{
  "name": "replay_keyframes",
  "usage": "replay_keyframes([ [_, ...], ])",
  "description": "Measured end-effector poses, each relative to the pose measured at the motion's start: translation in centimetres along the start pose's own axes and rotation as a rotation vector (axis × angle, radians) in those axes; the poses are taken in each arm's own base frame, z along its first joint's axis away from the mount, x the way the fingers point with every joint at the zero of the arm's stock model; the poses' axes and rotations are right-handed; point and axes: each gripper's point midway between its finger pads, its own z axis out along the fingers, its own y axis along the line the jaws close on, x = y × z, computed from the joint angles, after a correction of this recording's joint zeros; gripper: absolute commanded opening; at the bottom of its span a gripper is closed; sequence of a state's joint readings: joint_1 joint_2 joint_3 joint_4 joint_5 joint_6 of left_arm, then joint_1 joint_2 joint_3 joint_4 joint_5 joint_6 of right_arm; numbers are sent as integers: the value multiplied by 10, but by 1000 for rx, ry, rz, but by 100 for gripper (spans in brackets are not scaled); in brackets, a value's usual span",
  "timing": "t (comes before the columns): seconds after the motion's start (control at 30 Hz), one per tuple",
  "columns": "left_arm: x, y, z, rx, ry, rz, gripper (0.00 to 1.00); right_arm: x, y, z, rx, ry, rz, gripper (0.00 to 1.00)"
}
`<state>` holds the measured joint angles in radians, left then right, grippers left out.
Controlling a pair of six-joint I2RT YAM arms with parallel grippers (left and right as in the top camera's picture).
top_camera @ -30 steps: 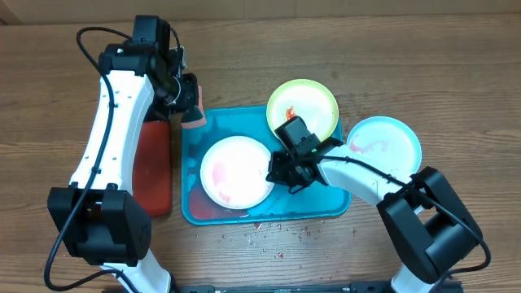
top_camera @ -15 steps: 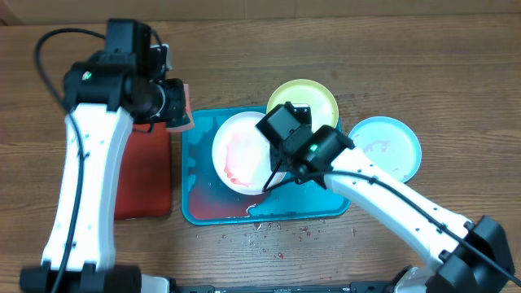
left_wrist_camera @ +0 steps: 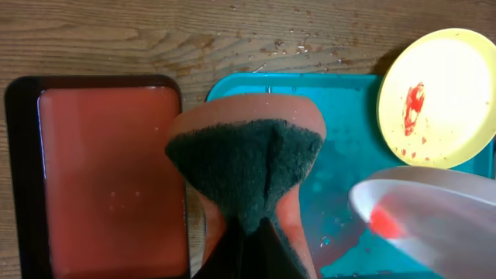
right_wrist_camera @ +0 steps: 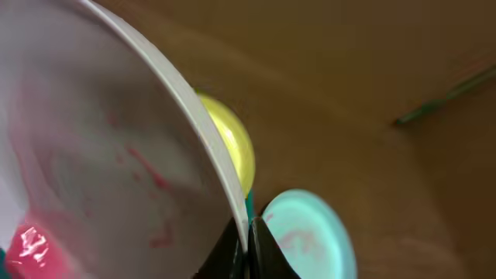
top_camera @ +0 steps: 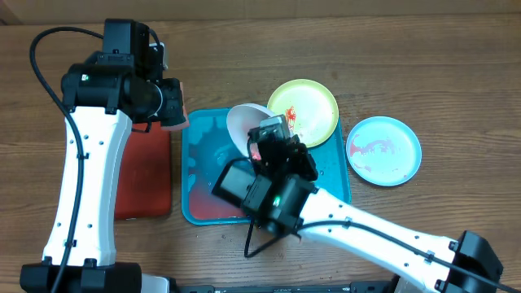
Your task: Clean dirty plates on tray and stack at the side
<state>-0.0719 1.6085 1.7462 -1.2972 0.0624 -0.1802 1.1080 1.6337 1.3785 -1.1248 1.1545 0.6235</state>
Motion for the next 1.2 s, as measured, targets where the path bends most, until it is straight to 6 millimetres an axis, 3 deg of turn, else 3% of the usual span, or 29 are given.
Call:
replay_keyframes([
  [0.33, -1, 0, 0, 0, -3, 0, 4, -33, -28, -23, 195, -226, -33, 4],
  [0.67, 0, 0, 0, 0, 0, -1, 4, -39, -33, -28, 230, -263, -44, 4],
  [0.87, 2, 0, 0, -1, 9, -2, 4, -12, -3, -19, 44, -106, -8, 4],
  [1.03, 4, 1, 0, -3, 18, -2, 4, 28, 33, -8, -184, 168, 108, 4],
  [1.2, 9, 2, 0, -6, 37, -3, 4, 54, 46, 10, -321, 427, 218, 4],
])
